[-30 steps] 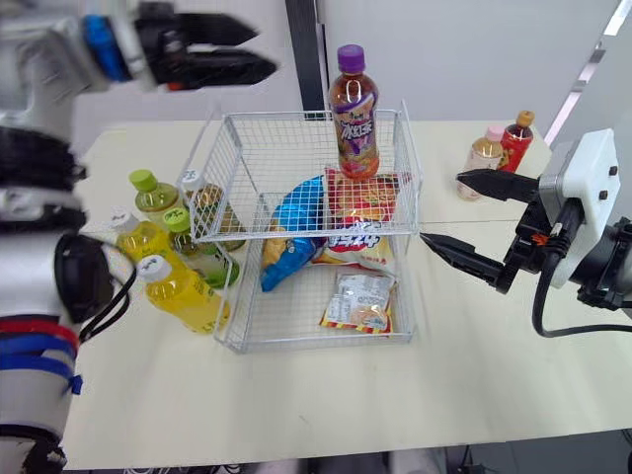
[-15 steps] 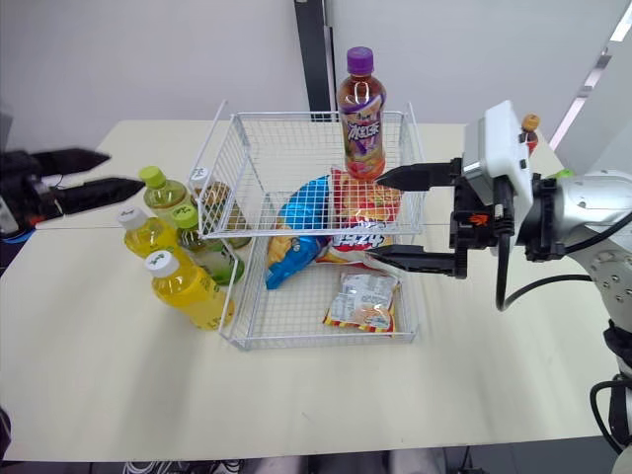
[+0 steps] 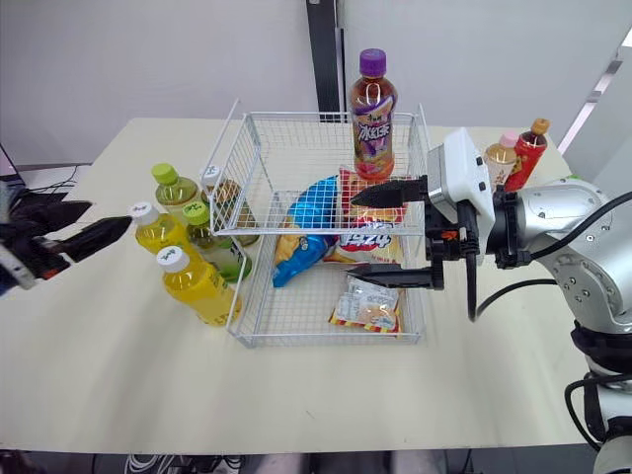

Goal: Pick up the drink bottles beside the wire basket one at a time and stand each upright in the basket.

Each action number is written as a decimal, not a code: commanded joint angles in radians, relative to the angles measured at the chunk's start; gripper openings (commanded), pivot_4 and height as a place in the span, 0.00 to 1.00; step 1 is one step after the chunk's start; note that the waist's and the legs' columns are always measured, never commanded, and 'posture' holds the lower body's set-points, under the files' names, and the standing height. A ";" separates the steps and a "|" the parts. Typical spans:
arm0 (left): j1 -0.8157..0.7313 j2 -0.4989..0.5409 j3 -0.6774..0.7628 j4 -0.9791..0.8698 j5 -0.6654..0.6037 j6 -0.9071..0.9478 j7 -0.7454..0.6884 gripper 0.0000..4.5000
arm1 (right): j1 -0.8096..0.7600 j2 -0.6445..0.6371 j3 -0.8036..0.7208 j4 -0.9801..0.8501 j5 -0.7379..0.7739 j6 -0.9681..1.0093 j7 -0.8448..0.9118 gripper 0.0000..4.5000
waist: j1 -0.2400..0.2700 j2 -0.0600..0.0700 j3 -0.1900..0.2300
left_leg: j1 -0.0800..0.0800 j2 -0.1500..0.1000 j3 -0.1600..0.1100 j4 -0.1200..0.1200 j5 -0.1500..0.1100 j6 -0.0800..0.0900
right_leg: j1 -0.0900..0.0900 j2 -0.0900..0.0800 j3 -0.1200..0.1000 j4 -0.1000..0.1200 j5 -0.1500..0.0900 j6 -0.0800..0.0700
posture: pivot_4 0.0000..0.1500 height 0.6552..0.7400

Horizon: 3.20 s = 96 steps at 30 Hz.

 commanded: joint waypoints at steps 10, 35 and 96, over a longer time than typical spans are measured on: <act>-0.090 -0.112 -0.104 -0.110 -0.004 0.002 0.327 1.00 | -0.019 0.004 -0.028 -0.002 -0.005 -0.003 0.007 1.00 | -0.005 0.000 0.000 | 0.001 0.000 0.001 0.000 0.000 0.000 | 0.000 0.001 0.000 0.001 0.000 0.000 | 1.00 1.00; -0.053 -0.095 -0.154 -0.128 -0.028 0.039 0.378 0.30 | 0.004 -0.018 -0.083 -0.016 0.021 0.012 0.031 1.00 | -0.002 0.000 0.000 | 0.001 -0.001 0.001 0.000 0.000 0.000 | 0.000 0.001 0.000 0.001 0.000 0.000 | 1.00 1.00; -1.503 0.036 -0.732 0.919 0.105 -0.058 -0.439 0.30 | 0.244 -0.046 -0.427 -0.247 0.237 0.066 -0.354 1.00 | -0.018 -0.002 0.002 | -0.007 -0.001 0.004 -0.001 0.000 0.000 | -0.003 0.004 -0.003 -0.006 0.001 0.003 | 1.00 1.00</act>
